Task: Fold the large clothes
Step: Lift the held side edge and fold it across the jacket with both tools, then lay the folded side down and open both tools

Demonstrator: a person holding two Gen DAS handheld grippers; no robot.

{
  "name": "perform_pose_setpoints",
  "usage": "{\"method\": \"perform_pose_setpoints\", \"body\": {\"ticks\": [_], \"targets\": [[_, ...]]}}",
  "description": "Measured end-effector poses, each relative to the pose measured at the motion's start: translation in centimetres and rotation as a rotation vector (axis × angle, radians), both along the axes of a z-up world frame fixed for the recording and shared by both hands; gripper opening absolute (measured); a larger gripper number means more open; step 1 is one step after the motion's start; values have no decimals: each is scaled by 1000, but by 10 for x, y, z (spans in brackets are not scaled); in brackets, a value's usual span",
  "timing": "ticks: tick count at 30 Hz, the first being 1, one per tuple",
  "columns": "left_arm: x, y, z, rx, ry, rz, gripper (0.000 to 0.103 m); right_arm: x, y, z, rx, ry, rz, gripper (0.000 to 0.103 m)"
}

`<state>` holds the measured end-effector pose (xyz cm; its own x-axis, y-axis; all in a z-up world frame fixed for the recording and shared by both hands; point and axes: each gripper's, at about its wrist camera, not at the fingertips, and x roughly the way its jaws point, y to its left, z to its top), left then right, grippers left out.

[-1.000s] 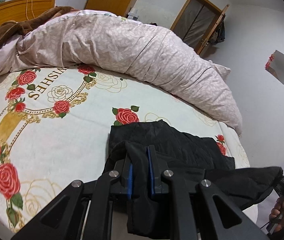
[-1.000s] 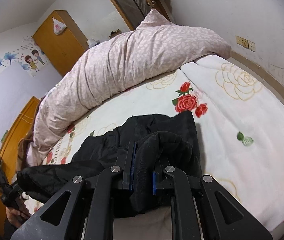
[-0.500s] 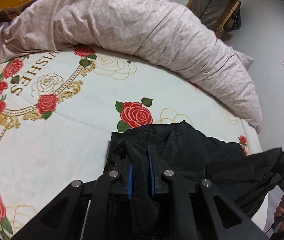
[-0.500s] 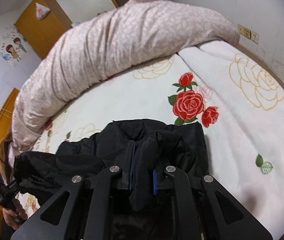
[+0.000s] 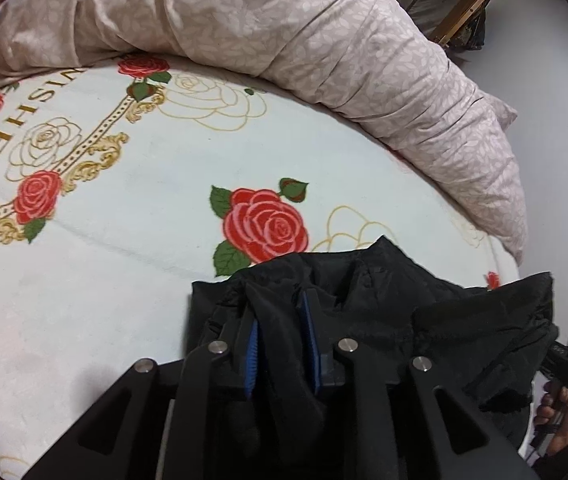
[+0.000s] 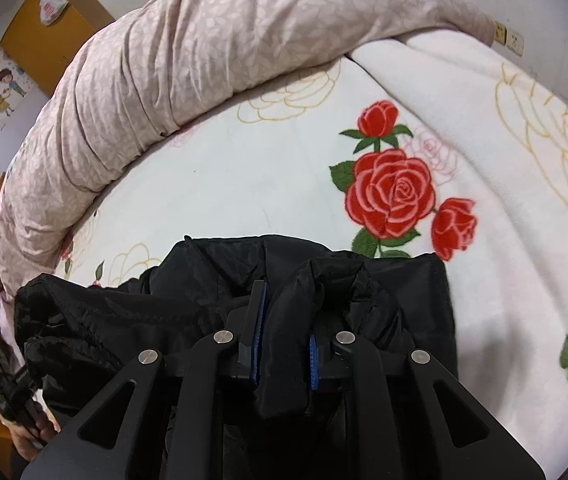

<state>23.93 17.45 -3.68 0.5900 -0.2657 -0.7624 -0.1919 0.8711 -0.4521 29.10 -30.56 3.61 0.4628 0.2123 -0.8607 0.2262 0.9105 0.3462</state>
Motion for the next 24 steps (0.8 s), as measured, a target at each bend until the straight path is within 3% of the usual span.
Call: {"method": "perform_pose_setpoints", "body": {"ticks": [3, 5, 7, 8, 9, 16, 20, 24], "targets": [[-2, 6, 8, -55, -24, 1, 34, -2, -8, 6, 70, -12, -13, 25], [-6, 10, 16, -91, -56, 0, 55, -6, -14, 13, 137, -32, -18, 31], [-9, 11, 23, -105, -85, 7, 71, -8, -17, 19, 205, -57, -18, 53], [-11, 10, 29, -95, -102, 16, 82, -11, -19, 24, 240, -76, -18, 58], [-13, 10, 35, -73, -132, 27, 85, -12, -19, 27, 250, -86, -19, 60], [-18, 9, 59, -2, -183, 4, 87, -21, -17, 47, 224, -187, 26, 65], [-28, 9, 64, 40, -194, -7, 89, -30, -22, 57, 151, -246, 44, 71], [-27, 1, 51, 101, -166, -64, 90, -30, -26, 47, 64, -220, 91, 71]]}}
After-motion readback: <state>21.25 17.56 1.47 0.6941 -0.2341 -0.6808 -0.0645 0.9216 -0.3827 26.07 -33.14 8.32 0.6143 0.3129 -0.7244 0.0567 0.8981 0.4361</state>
